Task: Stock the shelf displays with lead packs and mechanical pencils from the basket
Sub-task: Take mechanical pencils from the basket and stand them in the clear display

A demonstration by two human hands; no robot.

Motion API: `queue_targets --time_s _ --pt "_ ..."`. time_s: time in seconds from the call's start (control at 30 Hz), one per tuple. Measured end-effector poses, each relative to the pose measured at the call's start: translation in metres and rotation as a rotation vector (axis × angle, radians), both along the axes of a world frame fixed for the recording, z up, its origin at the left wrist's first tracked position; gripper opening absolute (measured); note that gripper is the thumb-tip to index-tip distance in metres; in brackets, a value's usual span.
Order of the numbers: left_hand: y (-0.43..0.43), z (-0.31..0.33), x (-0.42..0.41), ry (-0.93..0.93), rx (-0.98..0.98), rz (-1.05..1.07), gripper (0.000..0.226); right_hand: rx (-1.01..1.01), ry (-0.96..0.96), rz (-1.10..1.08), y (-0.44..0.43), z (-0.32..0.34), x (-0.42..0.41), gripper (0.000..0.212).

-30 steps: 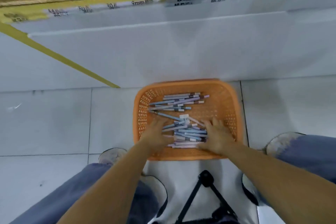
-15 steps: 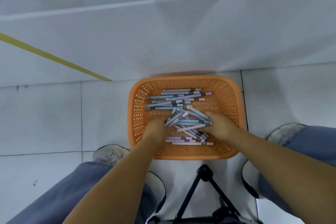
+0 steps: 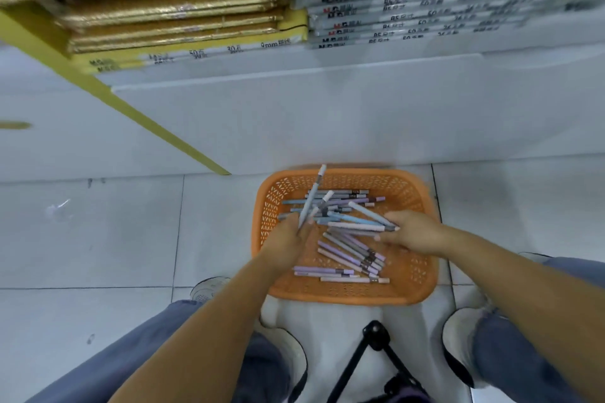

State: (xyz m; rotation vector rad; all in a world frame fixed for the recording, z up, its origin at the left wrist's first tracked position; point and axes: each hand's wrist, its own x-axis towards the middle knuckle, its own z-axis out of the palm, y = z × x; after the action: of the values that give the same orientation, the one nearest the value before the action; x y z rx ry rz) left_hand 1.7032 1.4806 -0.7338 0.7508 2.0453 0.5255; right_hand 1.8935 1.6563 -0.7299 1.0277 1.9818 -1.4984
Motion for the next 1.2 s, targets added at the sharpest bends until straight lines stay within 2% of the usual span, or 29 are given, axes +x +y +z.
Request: queue_targets --time_s 0.07,0.13,0.3,0.43,0.5,0.73,0.9,1.03,1.2 --pt "0.010 0.023 0.002 -0.022 0.110 0.009 0.021 0.023 0.010 0.072 0.008 0.027 -0.004 0.013" --pt "0.019 0.048 0.005 -0.048 0.185 -0.009 0.028 0.056 0.031 0.146 0.015 0.056 -0.008 0.010" --pt "0.028 0.108 0.012 -0.145 0.207 -0.137 0.035 0.137 0.086 0.228 0.030 0.135 -0.013 0.015" --pt "0.029 0.148 0.019 -0.043 0.284 -0.247 0.046 0.204 0.137 0.243 0.034 0.192 -0.020 0.025" --pt "0.029 0.169 0.022 -0.068 0.313 -0.231 0.049 0.193 0.158 0.227 0.034 0.216 -0.022 0.027" --pt "0.030 0.247 0.021 0.003 0.474 -0.219 0.039 0.152 0.298 0.187 0.034 0.293 -0.027 0.020" --pt "0.030 0.285 0.016 0.019 0.486 -0.344 0.039 0.120 0.405 0.175 0.037 0.326 -0.034 0.022" --pt "0.029 0.292 0.007 -0.019 0.447 -0.308 0.042 0.086 0.468 0.158 0.035 0.326 -0.043 0.024" --pt "0.036 0.290 -0.002 -0.048 0.460 -0.264 0.030 0.016 0.518 0.057 0.040 0.318 -0.049 0.021"
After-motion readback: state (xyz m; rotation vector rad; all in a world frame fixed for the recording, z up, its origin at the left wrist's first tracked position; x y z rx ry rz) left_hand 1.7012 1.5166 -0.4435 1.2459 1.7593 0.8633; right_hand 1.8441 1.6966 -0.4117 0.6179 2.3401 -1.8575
